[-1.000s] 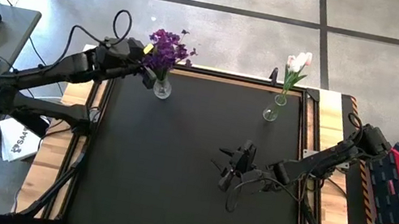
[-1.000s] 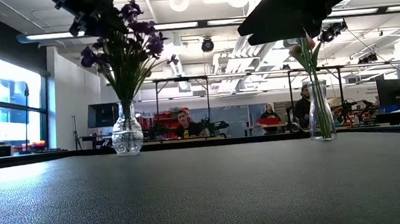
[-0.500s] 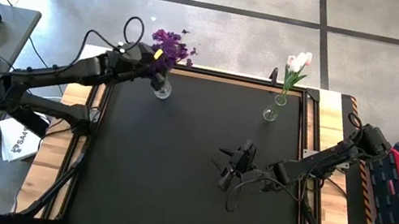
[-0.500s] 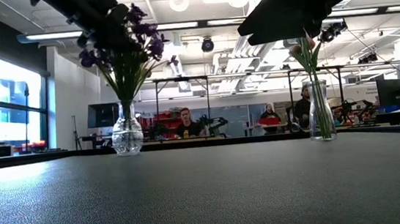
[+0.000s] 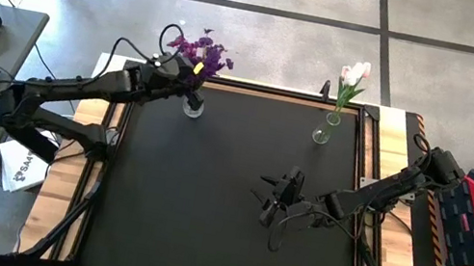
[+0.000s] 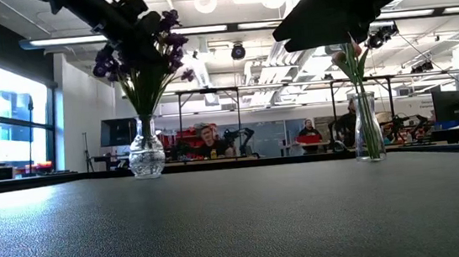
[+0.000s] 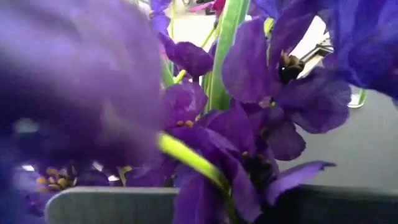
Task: Sort flowers into vase by color
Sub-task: Put the violet flowers into the left transparent vase, then return to Home Position
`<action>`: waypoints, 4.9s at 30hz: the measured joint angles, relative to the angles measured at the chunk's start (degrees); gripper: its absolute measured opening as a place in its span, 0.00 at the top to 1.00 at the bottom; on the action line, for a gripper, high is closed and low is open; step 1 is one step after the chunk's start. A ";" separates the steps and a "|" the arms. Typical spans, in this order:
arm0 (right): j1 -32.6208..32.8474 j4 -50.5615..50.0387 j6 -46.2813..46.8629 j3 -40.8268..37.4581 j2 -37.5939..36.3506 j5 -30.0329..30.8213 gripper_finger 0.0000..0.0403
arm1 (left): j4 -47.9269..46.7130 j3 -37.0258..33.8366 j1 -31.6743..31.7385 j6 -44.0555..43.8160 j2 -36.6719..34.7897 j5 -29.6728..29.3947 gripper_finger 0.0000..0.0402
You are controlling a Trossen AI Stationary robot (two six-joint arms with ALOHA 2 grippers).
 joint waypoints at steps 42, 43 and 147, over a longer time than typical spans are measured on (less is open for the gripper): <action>0.00 -0.02 -0.35 0.00 0.00 0.02 0.49 | -18.94 16.17 0.09 3.06 -1.80 2.42 0.53; 0.00 -0.02 -0.37 0.00 0.00 0.02 0.49 | -18.14 15.11 0.22 3.06 -1.80 2.14 0.56; 0.08 -19.72 -0.08 -0.04 -19.59 -4.70 0.49 | -39.01 23.12 -9.30 -1.37 -20.14 4.76 0.52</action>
